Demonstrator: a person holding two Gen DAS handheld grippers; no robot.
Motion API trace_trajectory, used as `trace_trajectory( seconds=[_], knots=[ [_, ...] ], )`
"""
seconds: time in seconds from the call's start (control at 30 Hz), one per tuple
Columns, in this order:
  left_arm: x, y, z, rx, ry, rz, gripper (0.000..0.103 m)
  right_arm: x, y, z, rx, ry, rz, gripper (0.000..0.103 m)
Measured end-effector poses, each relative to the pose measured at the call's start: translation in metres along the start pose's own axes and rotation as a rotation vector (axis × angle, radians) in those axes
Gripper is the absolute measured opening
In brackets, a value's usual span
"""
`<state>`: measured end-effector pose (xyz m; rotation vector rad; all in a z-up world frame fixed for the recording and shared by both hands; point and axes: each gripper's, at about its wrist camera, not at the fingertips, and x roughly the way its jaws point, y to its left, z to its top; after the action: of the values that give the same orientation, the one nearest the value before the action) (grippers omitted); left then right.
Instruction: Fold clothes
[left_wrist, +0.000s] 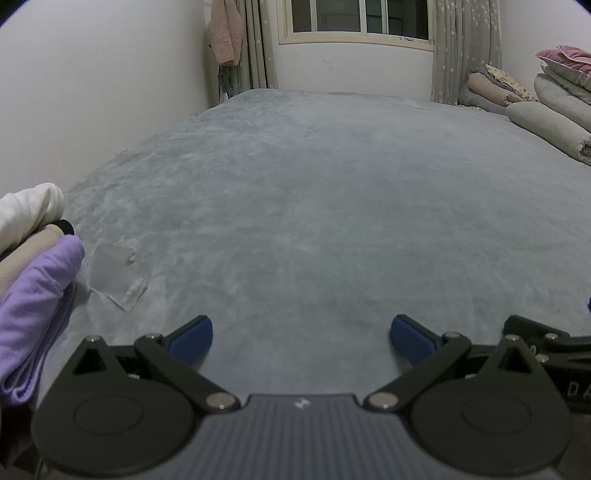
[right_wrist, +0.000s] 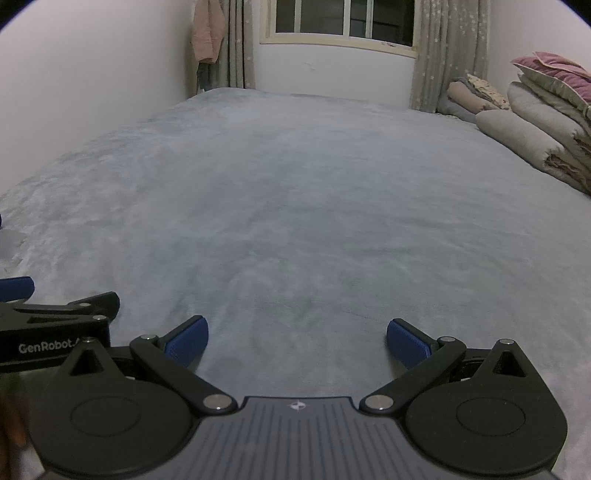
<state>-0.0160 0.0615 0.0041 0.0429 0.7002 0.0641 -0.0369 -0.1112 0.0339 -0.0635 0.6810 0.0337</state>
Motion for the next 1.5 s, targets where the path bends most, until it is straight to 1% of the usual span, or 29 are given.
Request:
trace_trajectory(
  seconds=[0.33,0.57,1.5],
  knots=[
    [0.0002,-0.0017,-0.0008,0.001,-0.001,0.007,0.103,0.0007,0.0013,-0.0013,-0.005,-0.001,-0.01,0.103],
    [-0.0003,-0.0022,-0.0001,0.005,-0.002,0.009,0.103,-0.0005,0.0067,-0.0044,0.001,-0.01,-0.046,0.103],
    [0.0001,-0.0021,-0.002,0.006,-0.005,0.014,0.103,-0.001,0.0028,-0.0056,0.004,-0.015,-0.048,0.103]
  ],
)
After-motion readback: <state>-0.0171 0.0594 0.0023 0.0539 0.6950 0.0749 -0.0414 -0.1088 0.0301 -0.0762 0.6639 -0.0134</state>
